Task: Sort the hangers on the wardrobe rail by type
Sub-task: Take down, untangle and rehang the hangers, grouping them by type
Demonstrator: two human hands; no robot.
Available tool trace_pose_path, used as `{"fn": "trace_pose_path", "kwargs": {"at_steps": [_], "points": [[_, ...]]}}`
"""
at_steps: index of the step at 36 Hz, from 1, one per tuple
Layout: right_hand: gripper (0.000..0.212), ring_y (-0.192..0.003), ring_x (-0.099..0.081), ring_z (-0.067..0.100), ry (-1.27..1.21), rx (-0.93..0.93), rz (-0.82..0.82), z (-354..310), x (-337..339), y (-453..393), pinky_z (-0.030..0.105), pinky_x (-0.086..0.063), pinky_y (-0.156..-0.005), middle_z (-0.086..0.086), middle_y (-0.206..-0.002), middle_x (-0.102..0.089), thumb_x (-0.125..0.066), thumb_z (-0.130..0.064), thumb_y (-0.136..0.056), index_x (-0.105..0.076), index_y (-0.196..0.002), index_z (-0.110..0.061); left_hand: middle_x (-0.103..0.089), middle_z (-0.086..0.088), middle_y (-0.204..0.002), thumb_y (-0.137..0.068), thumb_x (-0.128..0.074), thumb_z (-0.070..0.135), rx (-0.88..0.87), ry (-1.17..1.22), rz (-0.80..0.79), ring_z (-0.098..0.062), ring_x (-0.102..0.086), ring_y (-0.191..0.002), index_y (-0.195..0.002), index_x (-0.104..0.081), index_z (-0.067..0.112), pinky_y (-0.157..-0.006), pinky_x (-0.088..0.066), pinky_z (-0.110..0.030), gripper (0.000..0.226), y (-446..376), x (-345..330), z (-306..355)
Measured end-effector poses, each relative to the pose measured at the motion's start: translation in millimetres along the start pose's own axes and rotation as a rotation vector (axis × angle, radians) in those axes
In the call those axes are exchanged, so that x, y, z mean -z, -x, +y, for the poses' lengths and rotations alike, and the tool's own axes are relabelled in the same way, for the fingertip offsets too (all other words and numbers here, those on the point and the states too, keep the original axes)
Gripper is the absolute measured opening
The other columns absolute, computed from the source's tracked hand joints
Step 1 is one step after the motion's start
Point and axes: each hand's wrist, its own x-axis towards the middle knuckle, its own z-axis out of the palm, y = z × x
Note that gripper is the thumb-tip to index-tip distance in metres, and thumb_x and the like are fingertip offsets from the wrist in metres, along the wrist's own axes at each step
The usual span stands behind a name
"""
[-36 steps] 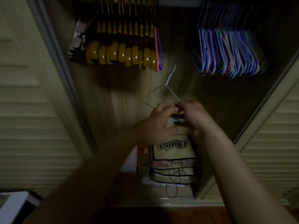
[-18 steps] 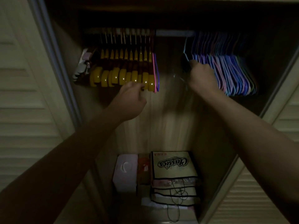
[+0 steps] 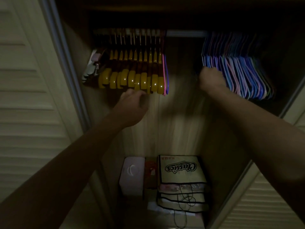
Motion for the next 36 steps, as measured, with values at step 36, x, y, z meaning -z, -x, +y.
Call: {"fn": "trace_pose_path", "kwargs": {"at_steps": [36], "points": [[0.03, -0.08, -0.053, 0.007, -1.145, -0.222, -0.276, -85.8, -26.7, 22.7, 0.019, -0.045, -0.063, -0.005, -0.096, -0.055, -0.058, -0.014, -0.097, -0.056, -0.127, -0.012, -0.061, -0.011, -0.122, -0.082, -0.052, 0.032, -0.001, -0.016, 0.021, -0.028, -0.055, -0.116, -0.117, -0.069, 0.015, -0.098, -0.039, -0.036, 0.042, 43.5, 15.2, -41.6]]}}
